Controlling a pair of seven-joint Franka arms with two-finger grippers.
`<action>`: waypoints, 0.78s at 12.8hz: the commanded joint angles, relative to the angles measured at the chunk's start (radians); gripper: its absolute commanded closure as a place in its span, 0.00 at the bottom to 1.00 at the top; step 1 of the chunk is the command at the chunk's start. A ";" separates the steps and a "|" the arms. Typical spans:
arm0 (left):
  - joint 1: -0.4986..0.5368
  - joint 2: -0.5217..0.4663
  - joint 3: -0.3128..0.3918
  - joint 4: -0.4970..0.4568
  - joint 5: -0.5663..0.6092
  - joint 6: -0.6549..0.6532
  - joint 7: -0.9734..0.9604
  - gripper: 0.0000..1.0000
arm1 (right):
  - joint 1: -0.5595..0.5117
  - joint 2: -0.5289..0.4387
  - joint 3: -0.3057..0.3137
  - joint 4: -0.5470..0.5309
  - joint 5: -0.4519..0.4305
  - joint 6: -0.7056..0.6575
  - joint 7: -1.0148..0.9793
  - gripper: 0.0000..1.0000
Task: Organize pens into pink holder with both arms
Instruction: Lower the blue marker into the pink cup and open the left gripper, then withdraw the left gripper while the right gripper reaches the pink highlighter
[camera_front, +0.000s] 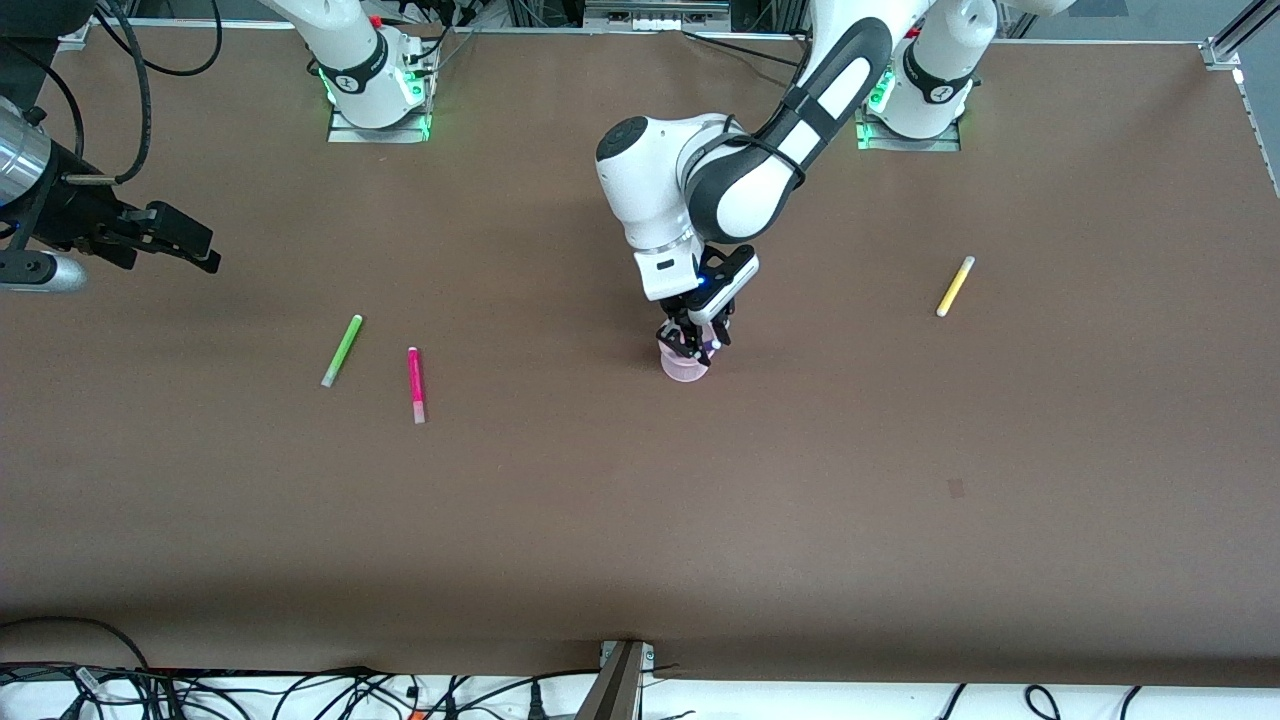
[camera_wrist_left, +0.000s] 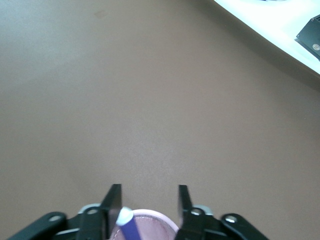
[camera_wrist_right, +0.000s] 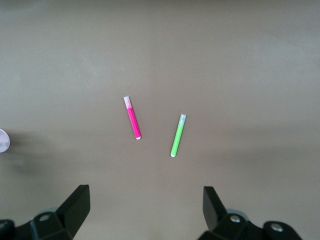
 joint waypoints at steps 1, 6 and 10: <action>0.002 0.001 0.012 0.054 0.031 -0.026 0.027 0.15 | -0.002 0.009 0.001 0.021 0.013 0.000 0.002 0.00; 0.198 -0.142 -0.005 0.104 -0.255 -0.041 0.495 0.13 | -0.002 0.009 0.001 0.021 0.013 0.000 0.001 0.00; 0.390 -0.272 -0.005 0.140 -0.567 -0.145 0.986 0.00 | -0.008 0.011 0.001 0.021 0.014 0.000 -0.007 0.00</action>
